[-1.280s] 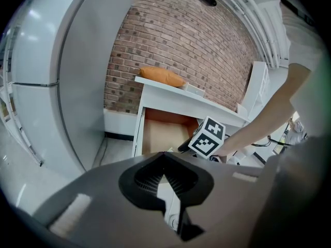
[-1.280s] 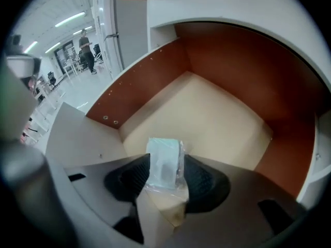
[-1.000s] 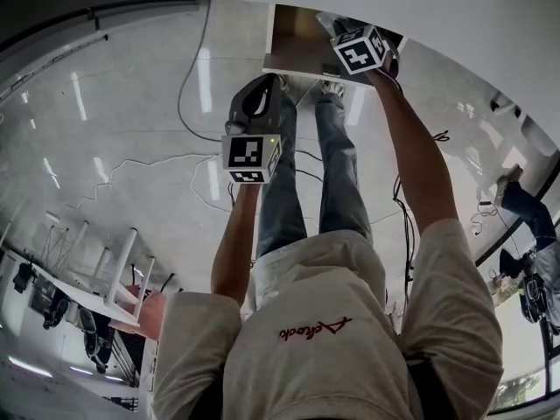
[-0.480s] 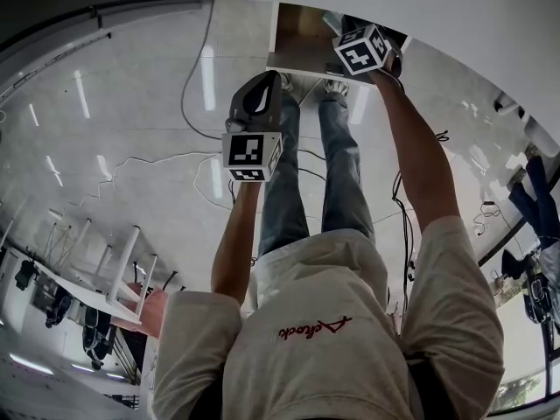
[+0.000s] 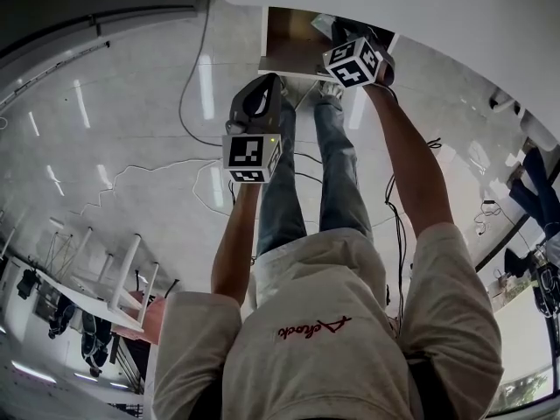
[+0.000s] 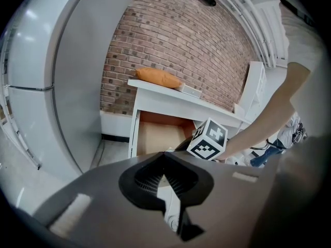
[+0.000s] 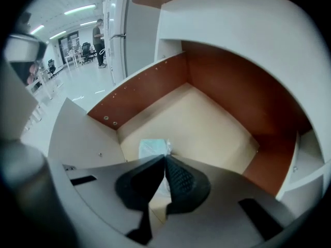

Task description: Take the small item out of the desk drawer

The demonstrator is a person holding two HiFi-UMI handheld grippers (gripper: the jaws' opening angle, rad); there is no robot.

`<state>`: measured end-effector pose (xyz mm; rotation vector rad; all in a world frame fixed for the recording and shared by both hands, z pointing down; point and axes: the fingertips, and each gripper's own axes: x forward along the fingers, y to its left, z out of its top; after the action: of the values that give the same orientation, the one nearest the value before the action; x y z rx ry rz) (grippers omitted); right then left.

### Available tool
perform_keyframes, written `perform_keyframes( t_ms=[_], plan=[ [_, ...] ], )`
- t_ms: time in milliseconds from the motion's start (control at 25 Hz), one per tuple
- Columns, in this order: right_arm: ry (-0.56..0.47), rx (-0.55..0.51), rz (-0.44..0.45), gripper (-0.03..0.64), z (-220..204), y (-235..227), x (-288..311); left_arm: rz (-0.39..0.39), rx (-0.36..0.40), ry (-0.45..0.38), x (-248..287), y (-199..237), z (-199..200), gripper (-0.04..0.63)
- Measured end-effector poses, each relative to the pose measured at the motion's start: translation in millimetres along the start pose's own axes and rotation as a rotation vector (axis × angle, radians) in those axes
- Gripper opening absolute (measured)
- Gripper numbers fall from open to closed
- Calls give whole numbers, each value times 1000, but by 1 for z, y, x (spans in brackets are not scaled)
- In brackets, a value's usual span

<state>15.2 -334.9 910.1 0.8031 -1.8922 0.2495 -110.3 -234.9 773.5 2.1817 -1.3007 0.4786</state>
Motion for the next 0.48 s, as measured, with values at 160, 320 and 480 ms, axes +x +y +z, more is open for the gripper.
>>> perform_keyframes(
  t_ms=[160,320,480],
  plan=[
    [-42,-20,-1,12,5,1,-19,-10,8,-8,0,-5,5,9],
    [-110,-13,-20,12,13,-2,-43,-14,13,-11,1,-8,7,9],
    [-174,29,-48,12,16,-3,-70,-18,15,-11,2,-11,7,9]
  ],
)
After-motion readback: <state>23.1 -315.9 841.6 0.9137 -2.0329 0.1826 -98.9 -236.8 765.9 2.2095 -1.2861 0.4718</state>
